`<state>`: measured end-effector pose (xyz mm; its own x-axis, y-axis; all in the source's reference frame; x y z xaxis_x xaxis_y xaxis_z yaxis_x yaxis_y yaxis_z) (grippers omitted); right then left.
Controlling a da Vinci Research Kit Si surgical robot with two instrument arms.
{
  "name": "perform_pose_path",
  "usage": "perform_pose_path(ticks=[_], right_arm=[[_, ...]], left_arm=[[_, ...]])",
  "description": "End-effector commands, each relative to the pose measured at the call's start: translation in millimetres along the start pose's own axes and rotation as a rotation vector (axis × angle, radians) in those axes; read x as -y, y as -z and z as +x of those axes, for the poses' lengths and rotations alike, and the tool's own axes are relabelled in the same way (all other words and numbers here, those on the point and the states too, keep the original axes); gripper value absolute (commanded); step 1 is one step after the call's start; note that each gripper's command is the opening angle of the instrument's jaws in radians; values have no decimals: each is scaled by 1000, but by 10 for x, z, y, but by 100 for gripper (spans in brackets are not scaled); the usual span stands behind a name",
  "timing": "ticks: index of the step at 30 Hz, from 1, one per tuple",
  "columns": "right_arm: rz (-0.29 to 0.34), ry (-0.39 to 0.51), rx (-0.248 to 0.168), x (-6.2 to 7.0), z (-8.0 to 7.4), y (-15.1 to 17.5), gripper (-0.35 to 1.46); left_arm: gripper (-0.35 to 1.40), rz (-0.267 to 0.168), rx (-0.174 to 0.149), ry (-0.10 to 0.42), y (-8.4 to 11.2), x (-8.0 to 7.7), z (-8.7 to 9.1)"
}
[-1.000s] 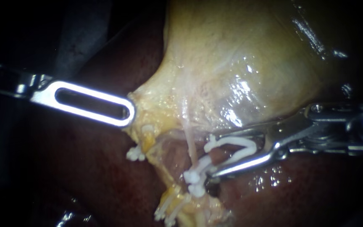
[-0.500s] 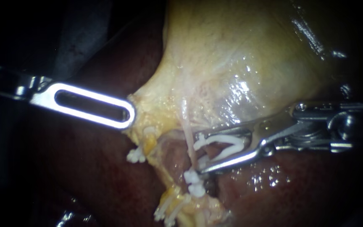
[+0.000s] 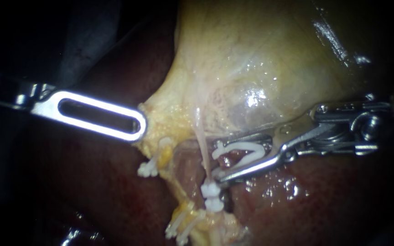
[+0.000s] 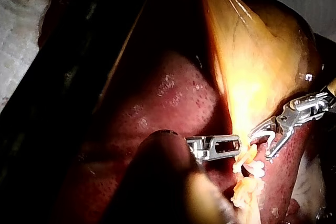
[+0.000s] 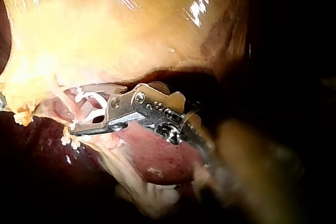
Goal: Clipping third clip right tube
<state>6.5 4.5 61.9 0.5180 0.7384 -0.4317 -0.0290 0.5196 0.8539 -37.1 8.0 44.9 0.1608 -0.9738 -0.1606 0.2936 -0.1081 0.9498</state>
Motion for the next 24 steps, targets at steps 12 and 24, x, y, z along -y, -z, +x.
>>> perform_pose_path(ticks=[12,24], right_arm=[[-7,9,-3,-4,9,-16,54],[-14,21,-8,-9,12,-31,54]], left_arm=[[-35,0,1,0,-1,0,0],[-35,-1,5,0,-2,1,1]])
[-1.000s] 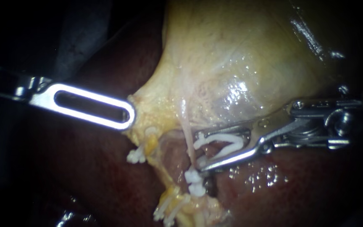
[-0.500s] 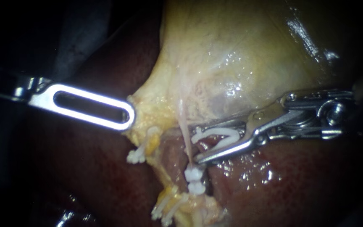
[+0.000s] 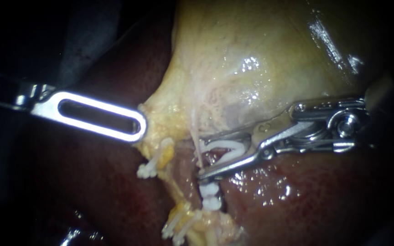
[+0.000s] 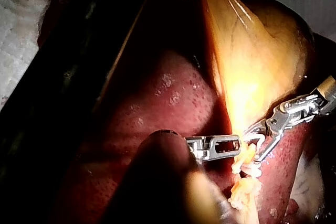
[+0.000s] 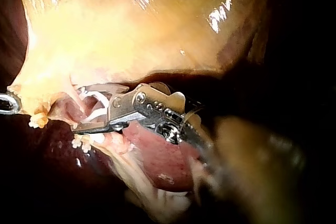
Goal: Clipping third clip right tube
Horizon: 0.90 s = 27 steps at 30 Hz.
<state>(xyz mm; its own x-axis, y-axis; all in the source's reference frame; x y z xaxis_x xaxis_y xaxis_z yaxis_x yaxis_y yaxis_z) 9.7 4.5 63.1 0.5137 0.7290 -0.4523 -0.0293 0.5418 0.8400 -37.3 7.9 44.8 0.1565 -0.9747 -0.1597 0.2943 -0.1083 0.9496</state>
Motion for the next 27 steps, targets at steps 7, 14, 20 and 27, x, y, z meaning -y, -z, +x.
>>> perform_pose_path(ticks=[7,14,20,27], right_arm=[[-4,-4,-33,0,9,-6,53],[2,-6,-45,2,14,-6,49],[0,-12,-48,3,20,-2,44],[5,-16,-51,3,28,3,41]], left_arm=[[-35,-1,1,0,-1,0,0],[-35,-1,1,0,-1,0,0],[-35,-1,1,0,-1,0,0],[-35,0,-1,0,-1,0,0]])
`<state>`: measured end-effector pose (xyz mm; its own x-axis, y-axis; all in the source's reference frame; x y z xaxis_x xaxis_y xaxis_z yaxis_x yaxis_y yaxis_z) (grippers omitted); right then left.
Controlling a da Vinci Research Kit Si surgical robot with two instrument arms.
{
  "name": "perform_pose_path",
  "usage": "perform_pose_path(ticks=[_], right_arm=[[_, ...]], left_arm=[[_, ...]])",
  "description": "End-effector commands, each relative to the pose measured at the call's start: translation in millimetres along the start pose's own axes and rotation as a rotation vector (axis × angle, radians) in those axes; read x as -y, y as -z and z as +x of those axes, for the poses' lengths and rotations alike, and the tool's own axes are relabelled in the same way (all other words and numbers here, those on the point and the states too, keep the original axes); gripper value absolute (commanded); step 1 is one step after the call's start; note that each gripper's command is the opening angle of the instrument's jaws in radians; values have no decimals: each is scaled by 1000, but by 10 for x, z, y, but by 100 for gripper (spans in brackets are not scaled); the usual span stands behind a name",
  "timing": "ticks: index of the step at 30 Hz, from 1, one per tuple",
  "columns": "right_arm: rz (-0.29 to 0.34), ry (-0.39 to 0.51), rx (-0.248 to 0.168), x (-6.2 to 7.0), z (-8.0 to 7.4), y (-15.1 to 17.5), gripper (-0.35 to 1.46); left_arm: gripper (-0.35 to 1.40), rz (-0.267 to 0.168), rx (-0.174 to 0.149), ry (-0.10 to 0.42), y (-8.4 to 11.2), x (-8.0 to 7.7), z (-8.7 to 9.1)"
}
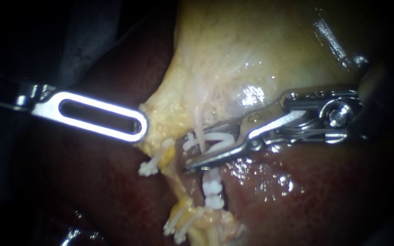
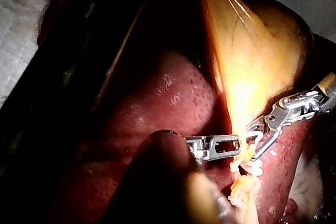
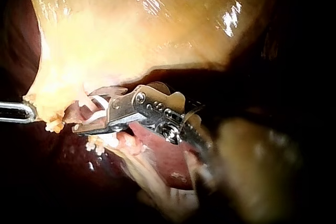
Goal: Clipping third clip right tube
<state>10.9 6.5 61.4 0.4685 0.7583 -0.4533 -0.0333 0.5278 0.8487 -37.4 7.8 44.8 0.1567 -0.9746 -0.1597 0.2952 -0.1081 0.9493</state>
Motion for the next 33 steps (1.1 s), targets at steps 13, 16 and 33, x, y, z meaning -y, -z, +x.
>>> perform_pose_path(ticks=[13,16,33], right_arm=[[12,-116,-8,-3,-5,11,-35],[13,-116,-7,-8,-4,14,-35],[14,-113,-5,-10,-7,17,-35]], left_arm=[[-35,1,-1,0,0,0,0],[-35,1,-1,0,0,0,0],[-35,0,0,0,-1,0,0]])
